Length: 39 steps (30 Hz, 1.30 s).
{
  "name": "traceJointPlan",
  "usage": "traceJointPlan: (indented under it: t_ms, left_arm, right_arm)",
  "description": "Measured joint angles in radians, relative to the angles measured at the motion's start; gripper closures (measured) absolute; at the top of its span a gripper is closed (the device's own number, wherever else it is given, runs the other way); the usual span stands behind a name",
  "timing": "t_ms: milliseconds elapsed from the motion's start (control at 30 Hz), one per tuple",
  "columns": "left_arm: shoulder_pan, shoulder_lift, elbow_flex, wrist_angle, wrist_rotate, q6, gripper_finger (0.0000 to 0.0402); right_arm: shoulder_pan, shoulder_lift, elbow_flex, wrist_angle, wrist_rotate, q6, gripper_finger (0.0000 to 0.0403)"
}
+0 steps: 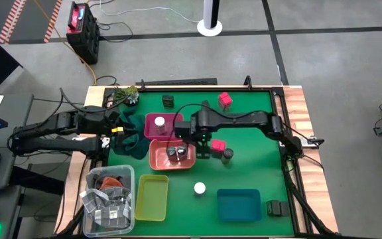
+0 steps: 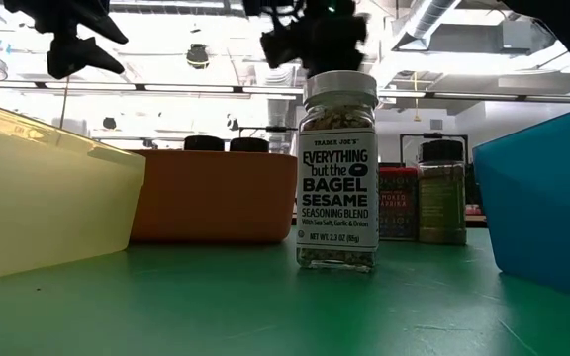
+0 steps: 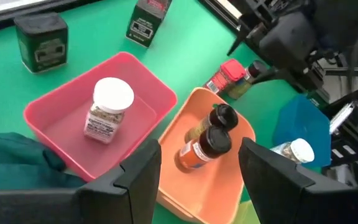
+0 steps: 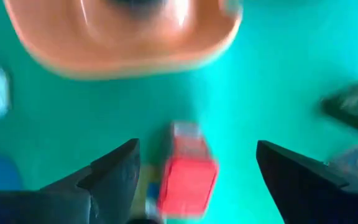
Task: Sort spices by type
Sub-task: Put the black seasoning bottle into the orange bin
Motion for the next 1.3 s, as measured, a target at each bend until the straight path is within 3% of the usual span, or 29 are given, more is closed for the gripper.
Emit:
traceJointPlan:
  t_ms: [133,433,733,967,1300]
  left_arm:
    - [0.0,0.0,0.0,-0.001,-0.005,0.01,0.0196]
    - [0.0,-0.001,0.0,-0.016,-0.005,0.019,0.0196]
    - [0.0,-0.001,0.0,0.001,-0.012,0.023,0.0196]
    - [0.0,0.0,0.0,0.0,-0.012,0.017,0.0196]
    - [0.0,0.0,0.0,-0.007,-0.012,-0.001,0.0196]
  right_arm:
    - [0.007,-0.038,-0.064,-0.011,-0.071,-0.001,0.0058]
    - [0.006,-0.263,-0.316,0.002,-0.073,0.092,0.0058]
    - [0.05,-0.479,-0.639,0.202,-0.123,0.287,0.0058]
    - [0.105,-0.501,-0.75,0.283,-0.12,0.35,0.0058]
    - [0.126,-0.502,-0.818,0.399,0.008,0.449,0.0067]
